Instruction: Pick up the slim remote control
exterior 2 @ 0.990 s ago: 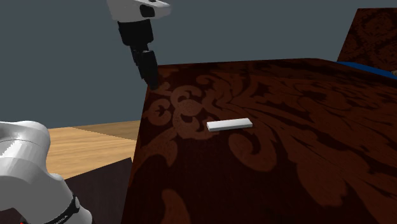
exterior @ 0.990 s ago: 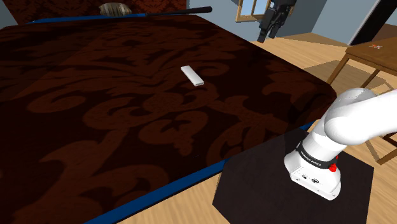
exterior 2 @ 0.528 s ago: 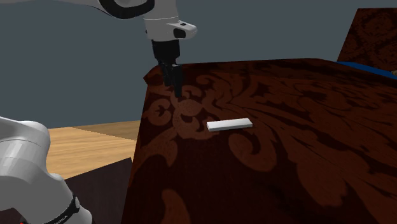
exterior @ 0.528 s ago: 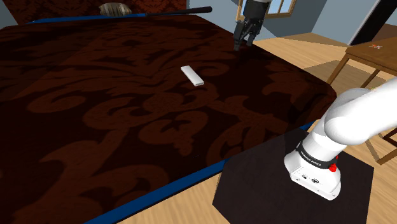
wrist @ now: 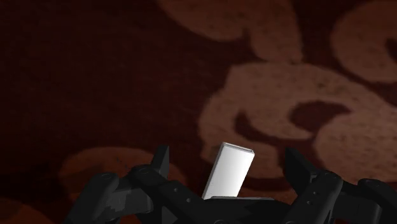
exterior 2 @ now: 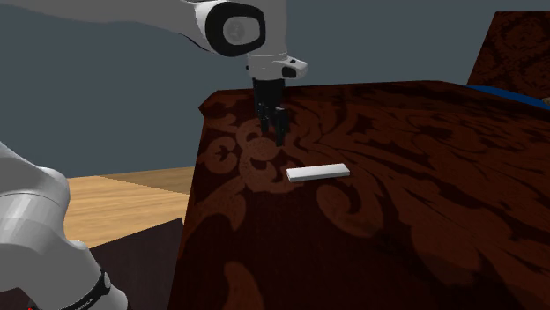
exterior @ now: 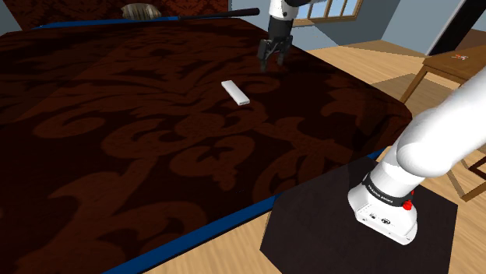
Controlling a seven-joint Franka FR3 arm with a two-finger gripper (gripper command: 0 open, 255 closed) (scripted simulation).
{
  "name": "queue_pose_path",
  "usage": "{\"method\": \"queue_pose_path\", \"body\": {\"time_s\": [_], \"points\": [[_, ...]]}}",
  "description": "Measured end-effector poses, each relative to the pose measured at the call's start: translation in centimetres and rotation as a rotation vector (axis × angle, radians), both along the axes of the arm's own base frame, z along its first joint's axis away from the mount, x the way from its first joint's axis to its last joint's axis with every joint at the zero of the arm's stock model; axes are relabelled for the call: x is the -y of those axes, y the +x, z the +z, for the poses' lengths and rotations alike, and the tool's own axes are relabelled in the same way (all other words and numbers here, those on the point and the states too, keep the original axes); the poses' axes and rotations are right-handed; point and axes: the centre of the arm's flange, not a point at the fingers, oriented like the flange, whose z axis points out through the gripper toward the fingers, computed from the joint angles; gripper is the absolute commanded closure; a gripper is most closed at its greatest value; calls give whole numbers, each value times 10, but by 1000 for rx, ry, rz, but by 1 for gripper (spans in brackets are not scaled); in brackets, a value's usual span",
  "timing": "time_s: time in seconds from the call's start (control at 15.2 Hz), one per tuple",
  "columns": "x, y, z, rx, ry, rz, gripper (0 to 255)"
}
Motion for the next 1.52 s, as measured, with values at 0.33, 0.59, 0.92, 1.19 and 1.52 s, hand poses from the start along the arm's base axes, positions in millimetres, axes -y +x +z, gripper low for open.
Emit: {"method": "queue_pose_path", "body": {"time_s": [0.33,0.59,0.92,1.19,1.52], "points": [[-7,54,-38,-17,-9,-26,0],[-12,99,-67,-29,-17,-46,0],[-14,159,-107,-44,-27,-72,0],[-16,194,-135,-55,-33,-89,0],[-17,196,-162,-56,-34,-91,0]]}}
